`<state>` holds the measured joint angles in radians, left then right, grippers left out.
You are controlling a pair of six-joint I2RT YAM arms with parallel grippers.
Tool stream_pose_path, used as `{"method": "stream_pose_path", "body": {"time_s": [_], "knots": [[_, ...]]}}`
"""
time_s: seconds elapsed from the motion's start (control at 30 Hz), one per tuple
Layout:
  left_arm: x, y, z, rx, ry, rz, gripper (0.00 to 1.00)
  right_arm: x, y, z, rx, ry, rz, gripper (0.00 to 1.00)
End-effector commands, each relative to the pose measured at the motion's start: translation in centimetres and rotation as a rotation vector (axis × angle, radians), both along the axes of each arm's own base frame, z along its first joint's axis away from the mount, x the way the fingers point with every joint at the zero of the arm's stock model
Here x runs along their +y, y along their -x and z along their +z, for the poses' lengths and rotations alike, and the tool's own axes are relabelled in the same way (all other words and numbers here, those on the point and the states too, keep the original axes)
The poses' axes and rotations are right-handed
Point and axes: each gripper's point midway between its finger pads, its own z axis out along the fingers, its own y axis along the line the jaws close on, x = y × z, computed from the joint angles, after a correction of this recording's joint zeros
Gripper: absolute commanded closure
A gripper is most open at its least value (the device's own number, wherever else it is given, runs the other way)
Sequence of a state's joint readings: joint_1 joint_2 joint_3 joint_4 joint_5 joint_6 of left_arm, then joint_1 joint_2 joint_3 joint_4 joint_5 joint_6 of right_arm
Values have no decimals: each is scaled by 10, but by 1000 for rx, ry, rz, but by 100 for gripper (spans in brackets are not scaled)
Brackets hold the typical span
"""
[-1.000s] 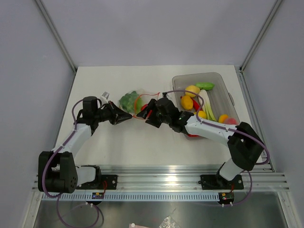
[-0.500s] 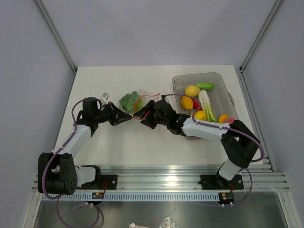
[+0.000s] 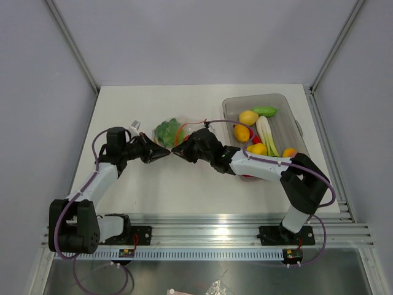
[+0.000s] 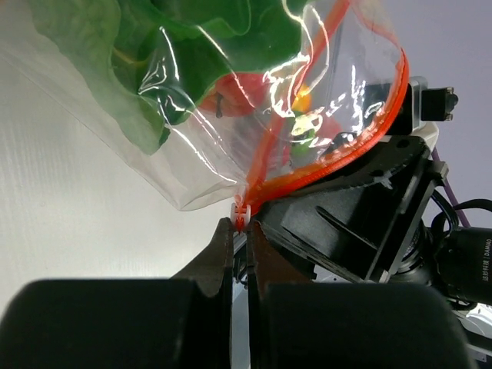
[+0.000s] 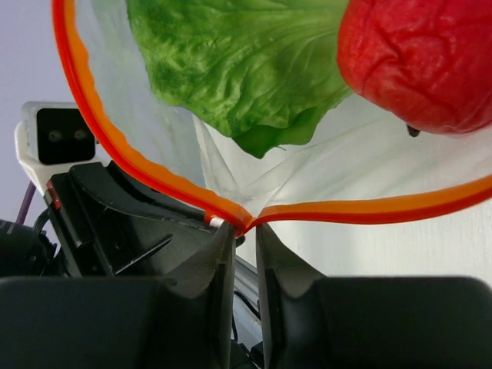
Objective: Place the food in the zip-top bag and seal the zipper
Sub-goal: Zip the zipper food storage bag at the center of the board.
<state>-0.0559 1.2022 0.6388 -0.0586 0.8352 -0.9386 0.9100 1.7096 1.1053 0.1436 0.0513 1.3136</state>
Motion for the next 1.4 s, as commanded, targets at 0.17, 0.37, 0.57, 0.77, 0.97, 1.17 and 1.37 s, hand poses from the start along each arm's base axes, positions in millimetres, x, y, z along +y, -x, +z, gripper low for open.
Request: {"method": "stream_pose_path", "body": {"time_s": [0.17, 0.37, 0.57, 0.77, 0.97, 1.17, 1.37], "knots": [[-5, 13, 13, -72, 21, -61, 99, -1, -18, 5, -48, 37, -73, 96], [-3, 18, 7, -52, 12, -64, 28, -3, -19, 4, -56, 44, -79, 100], [5, 17, 2, -50, 3, 27, 26, -6, -20, 9, -70, 39, -88, 100], [10, 4, 11, -61, 145, 199, 45, -9, -20, 14, -81, 47, -93, 100], [8, -9, 16, -55, 162, 188, 44, -11, -19, 17, -105, 76, -70, 100], [7, -21, 19, -62, 186, 179, 54, -9, -18, 18, -108, 75, -55, 100], [8, -27, 17, -49, 183, 191, 65, -7, -19, 17, -106, 76, -50, 100]]}}
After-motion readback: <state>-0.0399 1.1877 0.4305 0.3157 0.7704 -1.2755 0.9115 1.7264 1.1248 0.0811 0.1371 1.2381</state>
